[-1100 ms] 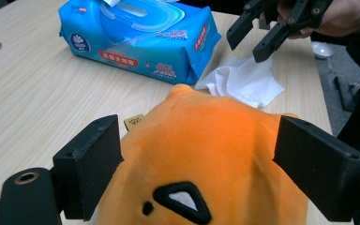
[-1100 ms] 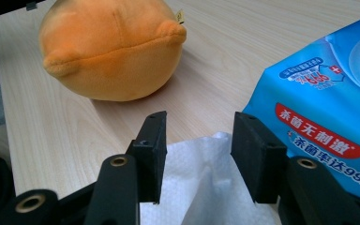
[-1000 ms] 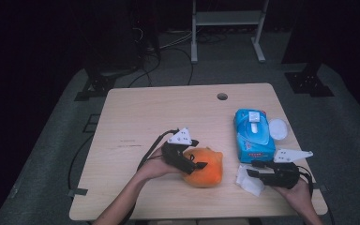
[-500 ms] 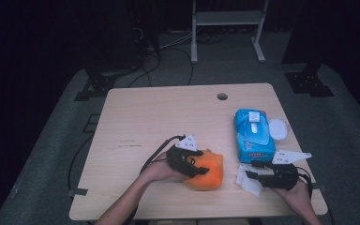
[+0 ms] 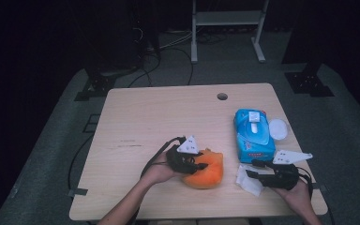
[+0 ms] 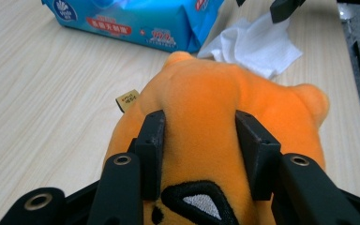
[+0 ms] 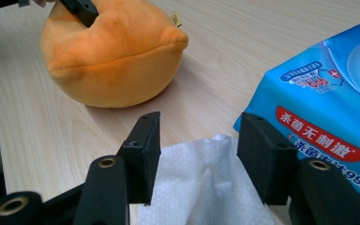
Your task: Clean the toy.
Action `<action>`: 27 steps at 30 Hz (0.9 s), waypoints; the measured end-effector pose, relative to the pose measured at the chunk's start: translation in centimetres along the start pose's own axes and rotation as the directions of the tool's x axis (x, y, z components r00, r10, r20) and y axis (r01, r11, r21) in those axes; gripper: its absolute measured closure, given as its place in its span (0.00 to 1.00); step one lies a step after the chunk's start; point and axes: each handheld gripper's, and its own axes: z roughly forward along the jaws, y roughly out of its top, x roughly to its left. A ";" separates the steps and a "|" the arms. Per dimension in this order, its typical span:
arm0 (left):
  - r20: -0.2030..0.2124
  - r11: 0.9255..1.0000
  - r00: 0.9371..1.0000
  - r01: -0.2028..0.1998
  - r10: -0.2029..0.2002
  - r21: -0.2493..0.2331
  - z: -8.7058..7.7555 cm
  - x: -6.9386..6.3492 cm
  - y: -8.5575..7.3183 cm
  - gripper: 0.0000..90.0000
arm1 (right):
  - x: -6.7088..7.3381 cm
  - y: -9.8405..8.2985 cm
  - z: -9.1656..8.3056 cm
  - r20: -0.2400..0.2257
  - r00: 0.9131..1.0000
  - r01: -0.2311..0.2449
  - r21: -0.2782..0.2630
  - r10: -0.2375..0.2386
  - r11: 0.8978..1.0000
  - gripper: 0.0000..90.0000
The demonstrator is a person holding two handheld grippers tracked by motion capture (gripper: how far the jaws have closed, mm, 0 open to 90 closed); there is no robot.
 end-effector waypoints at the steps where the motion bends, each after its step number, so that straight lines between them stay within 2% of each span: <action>1: 0.001 1.000 1.000 -0.008 0.008 -0.007 0.0 -0.1 0.1 0.65 | 0.0 0.0 0.0 0.000 1.000 0.000 -0.002 0.000 1.000 0.54; 5: -0.004 1.000 1.000 -0.025 0.024 -0.015 -0.4 -0.3 0.4 0.66 | 0.0 0.0 0.0 -0.001 1.000 -0.001 -0.001 0.001 1.000 0.54; 12: -0.022 1.000 1.000 -0.015 0.015 -0.026 -0.8 -0.1 0.5 0.67 | 0.0 0.0 -0.1 -0.002 1.000 -0.005 -0.004 0.005 1.000 0.54; 18: -0.032 0.998 0.999 0.004 -0.006 -0.060 -1.5 0.4 0.9 0.67 | -0.1 0.0 -0.2 0.000 1.000 -0.005 -0.011 0.005 1.000 0.54; 27: -0.076 0.994 0.996 0.036 -0.044 -0.103 -3.0 1.8 1.6 0.67 | -0.2 -0.1 -0.2 -0.001 1.000 -0.008 -0.019 0.008 1.000 0.54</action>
